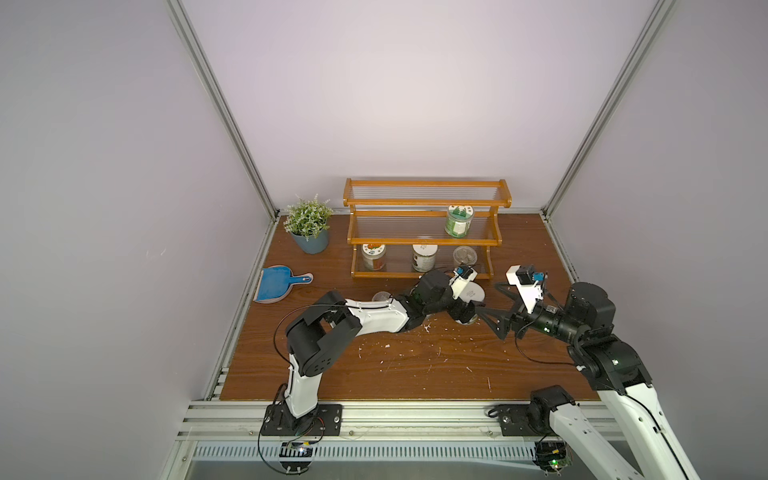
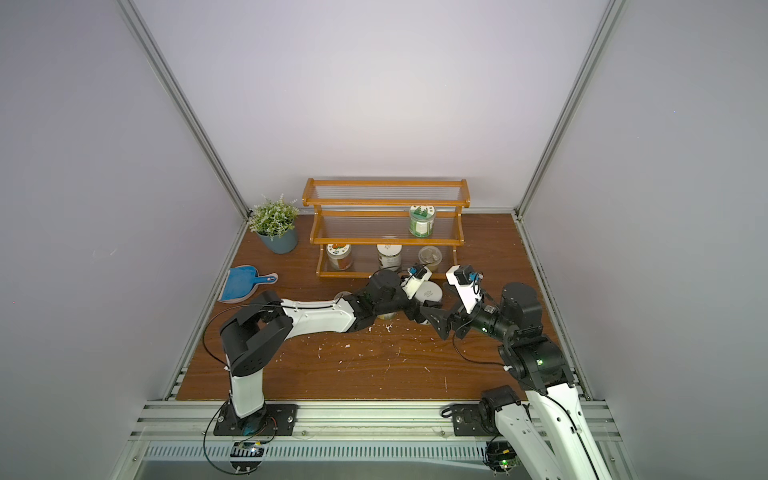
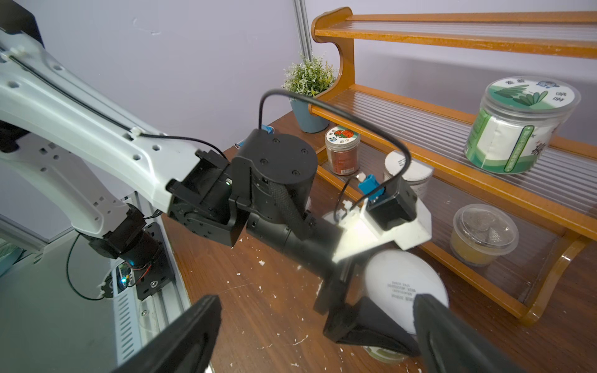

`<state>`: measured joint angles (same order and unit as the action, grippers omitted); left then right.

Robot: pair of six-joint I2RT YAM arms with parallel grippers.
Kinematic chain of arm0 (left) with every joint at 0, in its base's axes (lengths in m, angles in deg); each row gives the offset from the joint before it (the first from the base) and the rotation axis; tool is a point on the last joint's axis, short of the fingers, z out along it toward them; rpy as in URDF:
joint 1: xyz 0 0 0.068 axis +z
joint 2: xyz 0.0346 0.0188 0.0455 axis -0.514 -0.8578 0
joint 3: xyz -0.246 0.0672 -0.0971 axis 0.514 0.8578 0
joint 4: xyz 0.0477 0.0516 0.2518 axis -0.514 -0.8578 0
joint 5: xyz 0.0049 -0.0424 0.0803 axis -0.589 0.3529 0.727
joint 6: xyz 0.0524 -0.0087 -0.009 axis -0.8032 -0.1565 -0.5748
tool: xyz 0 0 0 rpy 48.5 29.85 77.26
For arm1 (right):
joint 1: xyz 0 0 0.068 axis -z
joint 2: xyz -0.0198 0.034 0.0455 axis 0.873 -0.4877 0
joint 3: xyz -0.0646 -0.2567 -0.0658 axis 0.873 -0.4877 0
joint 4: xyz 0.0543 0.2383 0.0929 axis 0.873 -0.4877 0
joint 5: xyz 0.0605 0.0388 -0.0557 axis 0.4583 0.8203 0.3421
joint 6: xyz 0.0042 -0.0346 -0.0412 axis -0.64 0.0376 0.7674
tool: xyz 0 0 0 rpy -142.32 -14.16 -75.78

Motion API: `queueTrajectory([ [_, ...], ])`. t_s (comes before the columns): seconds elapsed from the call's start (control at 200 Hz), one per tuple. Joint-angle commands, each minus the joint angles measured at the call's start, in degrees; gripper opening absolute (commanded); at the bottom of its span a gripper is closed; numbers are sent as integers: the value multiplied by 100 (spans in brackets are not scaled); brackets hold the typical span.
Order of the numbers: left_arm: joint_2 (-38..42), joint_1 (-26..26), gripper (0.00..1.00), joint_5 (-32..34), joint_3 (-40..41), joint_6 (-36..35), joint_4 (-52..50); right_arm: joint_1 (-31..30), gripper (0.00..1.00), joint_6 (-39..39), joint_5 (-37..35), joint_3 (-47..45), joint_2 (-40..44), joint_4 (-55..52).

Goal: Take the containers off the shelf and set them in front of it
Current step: Place the container at the center of the board.

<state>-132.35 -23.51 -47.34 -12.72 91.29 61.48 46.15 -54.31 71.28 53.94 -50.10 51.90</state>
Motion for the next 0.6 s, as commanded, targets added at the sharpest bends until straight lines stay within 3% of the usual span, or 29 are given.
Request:
queueTrajectory([
  [0.0, -124, -85, 84, 336, 23, 60, 433, -2, 99, -62, -51, 94, 68, 119],
  [0.595, -718, -114, 89, 491, -492, 61, 271, -2, 99, -62, -42, 55, 130, 163],
])
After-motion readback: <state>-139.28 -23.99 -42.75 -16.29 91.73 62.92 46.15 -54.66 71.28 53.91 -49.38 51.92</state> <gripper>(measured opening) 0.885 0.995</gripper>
